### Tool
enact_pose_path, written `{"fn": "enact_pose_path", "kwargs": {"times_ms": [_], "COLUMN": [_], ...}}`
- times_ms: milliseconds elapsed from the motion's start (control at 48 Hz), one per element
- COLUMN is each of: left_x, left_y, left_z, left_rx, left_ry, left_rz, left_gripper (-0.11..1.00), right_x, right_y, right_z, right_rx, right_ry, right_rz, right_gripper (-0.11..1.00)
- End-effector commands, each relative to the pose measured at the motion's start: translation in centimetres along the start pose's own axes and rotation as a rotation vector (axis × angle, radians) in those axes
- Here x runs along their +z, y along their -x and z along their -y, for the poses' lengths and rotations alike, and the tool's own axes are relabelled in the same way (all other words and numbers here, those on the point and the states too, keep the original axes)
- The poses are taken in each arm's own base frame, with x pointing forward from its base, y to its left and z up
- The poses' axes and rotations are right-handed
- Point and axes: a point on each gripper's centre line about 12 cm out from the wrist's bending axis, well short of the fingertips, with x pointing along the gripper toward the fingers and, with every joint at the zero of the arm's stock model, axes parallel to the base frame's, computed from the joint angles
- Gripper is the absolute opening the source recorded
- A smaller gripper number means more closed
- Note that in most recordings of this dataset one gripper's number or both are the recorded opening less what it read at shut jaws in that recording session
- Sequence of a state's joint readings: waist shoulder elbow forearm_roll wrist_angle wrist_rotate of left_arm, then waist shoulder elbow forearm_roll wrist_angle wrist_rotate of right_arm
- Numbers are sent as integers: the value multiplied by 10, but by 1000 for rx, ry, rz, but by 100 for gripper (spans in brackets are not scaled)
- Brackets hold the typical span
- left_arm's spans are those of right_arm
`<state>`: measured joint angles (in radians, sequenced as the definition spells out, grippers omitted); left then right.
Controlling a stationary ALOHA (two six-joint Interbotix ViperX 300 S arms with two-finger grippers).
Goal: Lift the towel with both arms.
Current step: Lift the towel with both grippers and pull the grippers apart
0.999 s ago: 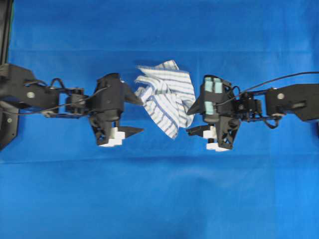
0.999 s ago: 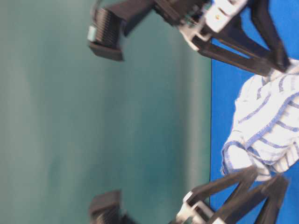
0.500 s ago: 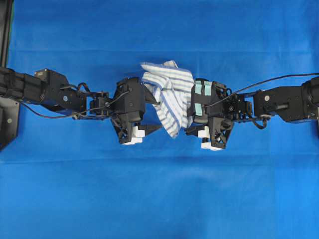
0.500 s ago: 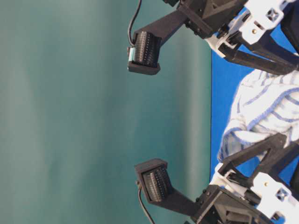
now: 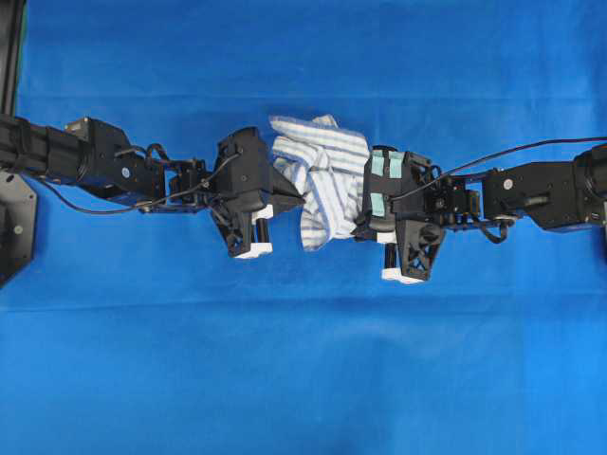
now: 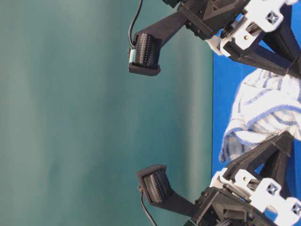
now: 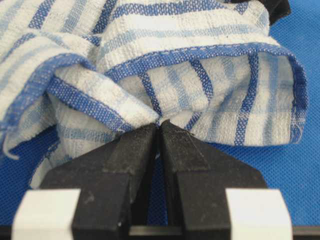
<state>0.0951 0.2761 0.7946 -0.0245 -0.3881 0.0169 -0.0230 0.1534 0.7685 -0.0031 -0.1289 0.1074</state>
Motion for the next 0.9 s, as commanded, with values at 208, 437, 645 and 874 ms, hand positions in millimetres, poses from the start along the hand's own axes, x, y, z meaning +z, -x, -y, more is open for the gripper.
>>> {"fn": "enact_pose_path", "kwargs": {"times_ms": [208,437,645,874], "left_x": [33,85,123,157], "left_y": [34,98,163,224], "left_z": [1,9,11,12], "left_rx": [-5,-27,-40,-54], "left_ry": [10,0,4,1], "left_rz": [46,110,220,352], "left_gripper": [2,2,2,2], "right_x": [38,83,125,156], "right_y": [30,77,131,181], "right_z": [-5,-10,-15,-18], "right_rx": [14,22,26,28], "right_ry": [-10,-5,1,14], "right_rz": [110,174,224,287], "right_gripper": [5,5,5,5]}}
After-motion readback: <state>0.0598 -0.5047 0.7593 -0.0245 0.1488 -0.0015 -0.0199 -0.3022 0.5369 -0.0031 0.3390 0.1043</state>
